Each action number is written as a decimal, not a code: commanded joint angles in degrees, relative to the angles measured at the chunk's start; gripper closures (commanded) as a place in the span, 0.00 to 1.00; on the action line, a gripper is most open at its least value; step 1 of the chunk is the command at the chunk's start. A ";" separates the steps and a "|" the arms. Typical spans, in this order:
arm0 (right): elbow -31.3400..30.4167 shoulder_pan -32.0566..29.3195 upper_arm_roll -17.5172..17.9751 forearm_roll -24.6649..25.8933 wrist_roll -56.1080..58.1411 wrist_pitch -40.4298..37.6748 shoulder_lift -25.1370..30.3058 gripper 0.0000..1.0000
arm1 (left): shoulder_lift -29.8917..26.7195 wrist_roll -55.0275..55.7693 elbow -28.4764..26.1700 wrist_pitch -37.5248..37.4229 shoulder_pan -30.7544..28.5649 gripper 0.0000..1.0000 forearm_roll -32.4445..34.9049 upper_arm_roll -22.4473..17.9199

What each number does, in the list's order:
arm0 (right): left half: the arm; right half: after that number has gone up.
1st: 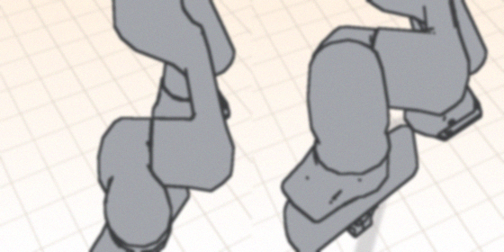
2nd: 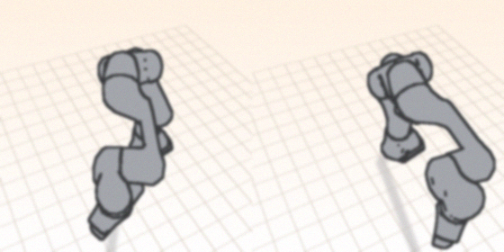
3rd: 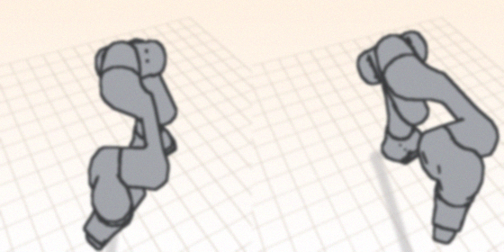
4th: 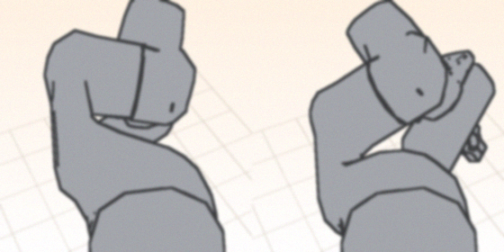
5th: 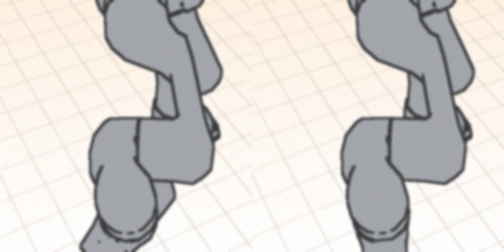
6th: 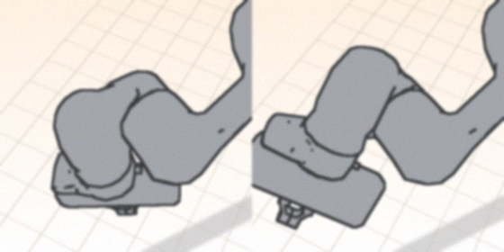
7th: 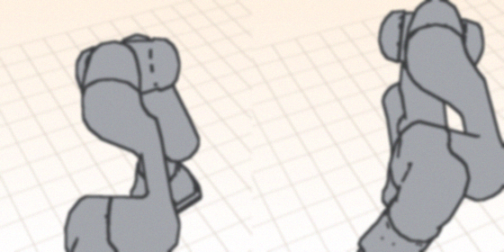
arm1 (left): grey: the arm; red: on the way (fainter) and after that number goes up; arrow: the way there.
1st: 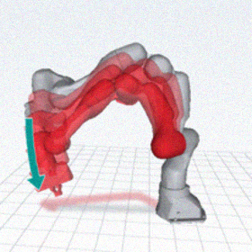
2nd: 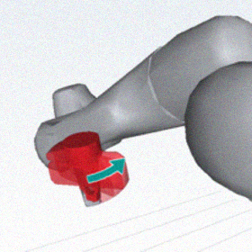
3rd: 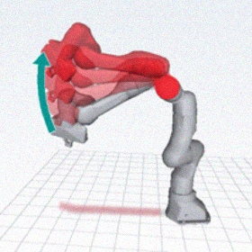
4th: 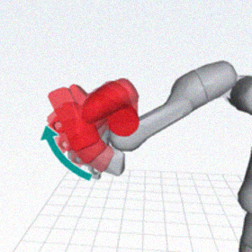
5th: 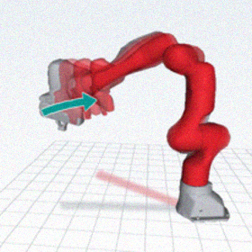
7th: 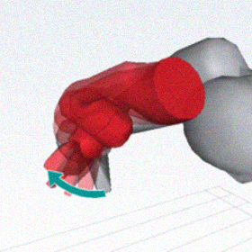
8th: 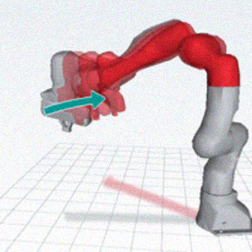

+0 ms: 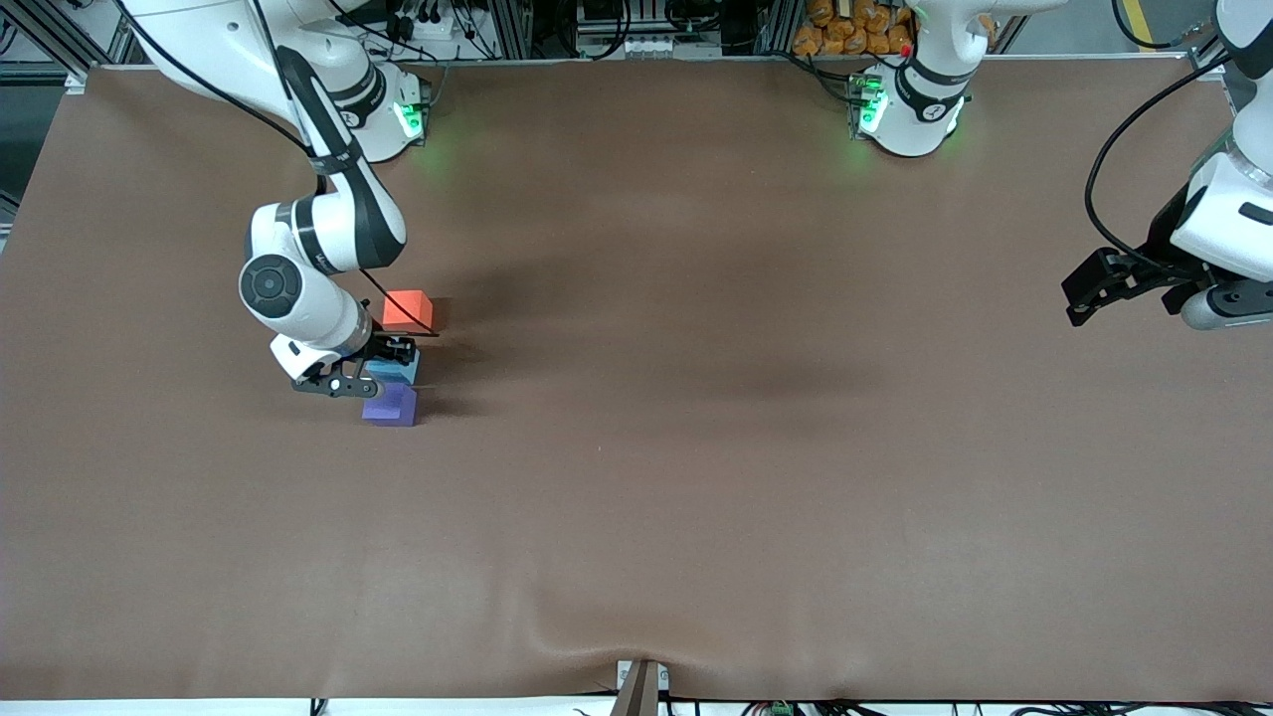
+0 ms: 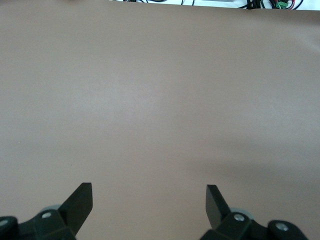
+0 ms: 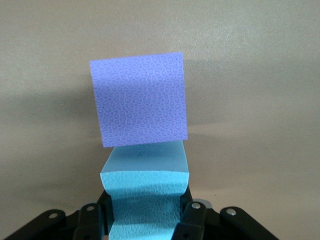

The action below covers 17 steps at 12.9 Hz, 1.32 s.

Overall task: Place blue block between orange and purple blocks
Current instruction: 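Lower the blue block onto the table between the two blocks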

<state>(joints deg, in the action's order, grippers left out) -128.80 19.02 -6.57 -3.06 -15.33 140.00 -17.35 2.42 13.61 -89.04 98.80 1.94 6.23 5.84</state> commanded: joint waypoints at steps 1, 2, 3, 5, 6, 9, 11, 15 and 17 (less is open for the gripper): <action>-1.28 -0.03 0.16 0.60 -0.22 2.29 -0.23 0.99 | -0.13 -1.05 0.00 0.51 -0.35 0.00 -0.43 0.14; -1.28 -0.12 0.16 0.52 -0.31 2.73 -0.58 0.99 | -0.22 -1.05 0.00 0.51 -0.35 0.00 -0.43 0.23; -1.28 -0.12 0.16 0.43 -0.57 2.91 -0.75 0.98 | -0.31 -1.05 0.00 0.51 -0.35 0.00 -0.43 0.14; -1.37 -0.04 0.25 0.08 -0.84 3.00 -0.84 0.96 | -0.66 -1.31 0.00 0.25 -0.35 0.00 -0.43 0.14; -1.54 -0.03 0.25 -0.01 -0.84 2.91 -0.84 0.96 | -0.75 -1.48 0.00 0.16 -0.44 0.00 -0.43 0.14; -1.54 -0.12 0.25 -0.10 -1.36 2.91 -0.84 0.68 | -0.66 -1.40 0.00 0.16 -0.27 0.00 -0.43 0.23; -1.45 -0.12 0.25 -0.19 -4.69 2.47 -0.93 0.00 | -0.57 -1.31 0.00 0.16 -0.27 0.00 -0.42 0.23; -0.58 0.23 0.42 -0.19 -5.76 0.55 -0.23 0.00 | -0.66 -1.40 0.00 0.16 -0.35 0.00 -0.51 0.23; 4.49 0.67 0.51 -0.19 -5.76 -8.89 1.96 0.00 | -0.75 -1.40 0.00 0.16 -0.35 0.00 -0.60 0.23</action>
<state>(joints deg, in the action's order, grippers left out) -128.20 19.26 -6.30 -3.18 -19.92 138.86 -18.16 2.39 13.48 -88.96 98.91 1.95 6.23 5.90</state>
